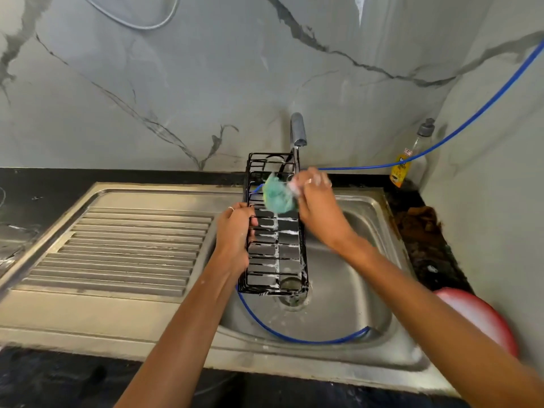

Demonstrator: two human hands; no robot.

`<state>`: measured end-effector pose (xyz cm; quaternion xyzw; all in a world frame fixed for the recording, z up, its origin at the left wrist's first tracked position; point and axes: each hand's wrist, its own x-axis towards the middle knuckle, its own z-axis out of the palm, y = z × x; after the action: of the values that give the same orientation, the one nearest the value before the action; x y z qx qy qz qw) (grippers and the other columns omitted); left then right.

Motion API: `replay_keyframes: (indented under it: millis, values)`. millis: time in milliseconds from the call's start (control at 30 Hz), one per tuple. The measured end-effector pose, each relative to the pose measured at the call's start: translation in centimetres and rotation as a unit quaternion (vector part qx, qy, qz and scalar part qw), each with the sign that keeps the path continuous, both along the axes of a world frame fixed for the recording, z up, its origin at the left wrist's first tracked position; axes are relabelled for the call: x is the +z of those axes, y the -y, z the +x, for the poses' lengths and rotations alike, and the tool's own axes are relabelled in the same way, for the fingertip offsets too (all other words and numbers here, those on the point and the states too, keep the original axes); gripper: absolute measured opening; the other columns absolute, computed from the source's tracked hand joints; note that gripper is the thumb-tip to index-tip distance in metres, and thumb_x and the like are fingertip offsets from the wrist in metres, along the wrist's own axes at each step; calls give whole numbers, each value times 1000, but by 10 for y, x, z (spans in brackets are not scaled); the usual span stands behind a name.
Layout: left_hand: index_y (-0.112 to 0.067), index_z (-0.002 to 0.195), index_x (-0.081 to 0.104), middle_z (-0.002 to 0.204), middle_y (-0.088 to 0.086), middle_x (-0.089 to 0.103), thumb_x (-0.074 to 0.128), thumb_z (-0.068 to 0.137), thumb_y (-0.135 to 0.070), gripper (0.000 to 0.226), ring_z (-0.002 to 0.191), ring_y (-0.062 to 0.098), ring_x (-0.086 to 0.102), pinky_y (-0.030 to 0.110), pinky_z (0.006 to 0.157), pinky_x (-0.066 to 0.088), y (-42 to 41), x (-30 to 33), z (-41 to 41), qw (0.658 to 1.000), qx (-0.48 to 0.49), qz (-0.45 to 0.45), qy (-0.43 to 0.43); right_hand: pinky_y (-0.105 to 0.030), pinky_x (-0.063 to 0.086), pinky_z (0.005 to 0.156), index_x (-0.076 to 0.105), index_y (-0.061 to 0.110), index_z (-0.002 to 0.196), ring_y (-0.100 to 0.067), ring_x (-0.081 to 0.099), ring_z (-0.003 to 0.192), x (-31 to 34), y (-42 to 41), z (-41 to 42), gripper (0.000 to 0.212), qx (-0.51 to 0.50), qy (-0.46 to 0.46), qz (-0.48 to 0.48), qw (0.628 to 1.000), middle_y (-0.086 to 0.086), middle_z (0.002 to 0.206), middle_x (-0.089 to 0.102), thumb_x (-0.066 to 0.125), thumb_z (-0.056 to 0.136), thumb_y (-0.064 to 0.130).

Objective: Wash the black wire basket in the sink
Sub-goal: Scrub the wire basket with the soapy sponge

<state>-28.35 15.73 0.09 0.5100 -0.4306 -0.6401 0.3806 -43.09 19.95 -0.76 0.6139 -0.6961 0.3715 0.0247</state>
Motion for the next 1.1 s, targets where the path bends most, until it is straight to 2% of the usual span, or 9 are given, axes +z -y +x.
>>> replay_keyframes:
  millis: [67,167,300,433,533,633,767,933,1100]
  values:
    - [-18,69,52,59,0,45,45,88,-1,27,52,14,38,22,43,28,6,-3,2,1000,16,14,-7,-33,37,83,55,1,97,-21,39,95,-22,-36,23,18,36,4,5,999,-17,106,50,38,91,1]
    - [-18,65,47,57,-2,42,42,87,2,30,44,9,33,17,35,25,8,-6,9,999,15,27,-18,-28,30,73,45,17,96,-13,34,85,-49,-84,47,10,99,-11,14,995,-8,95,50,35,93,17]
    - [-17,71,50,58,-2,42,43,90,1,27,45,8,34,18,35,26,-3,-8,9,1000,-19,5,10,-29,24,68,38,18,96,-13,28,80,-39,-66,32,11,86,-63,3,994,-12,93,50,32,87,16]
    - [-14,81,54,61,-2,44,44,91,4,23,52,7,36,16,39,27,-15,-6,7,998,-63,-23,16,-45,43,82,56,5,99,-30,43,98,-1,-5,-12,15,-25,-76,-21,997,-19,107,52,44,89,5]
    - [-16,76,53,59,-4,44,44,91,4,27,54,7,36,17,42,27,-16,-5,6,997,-71,-38,20,-40,38,98,55,3,111,-30,41,115,29,27,-38,21,-86,-51,8,995,-16,120,50,54,90,8]
    - [-16,76,53,57,-5,44,44,91,4,27,53,7,35,18,42,26,-14,-5,5,997,-58,-42,21,-43,35,102,54,5,115,-29,41,119,33,26,-22,23,-101,-52,22,993,-14,125,49,45,93,4]
    - [-16,85,59,61,-2,47,42,91,4,27,54,7,37,19,43,27,-12,-9,5,998,-40,-47,27,-43,32,104,53,13,110,-23,38,120,3,-22,27,21,-9,-51,79,996,-9,125,47,41,95,7]
    - [-19,92,62,80,11,54,38,91,6,34,56,7,40,15,40,27,-15,-14,11,996,-57,-54,38,-43,21,100,40,20,128,-20,35,119,-23,-46,37,51,2,-105,64,992,-5,134,43,31,91,54]
    - [-19,87,65,67,-1,54,44,92,3,31,54,3,41,14,42,29,-18,-11,8,991,-81,-89,56,-43,42,94,45,16,128,-29,50,112,-20,-40,22,44,135,-173,1,976,-10,128,53,59,88,26]
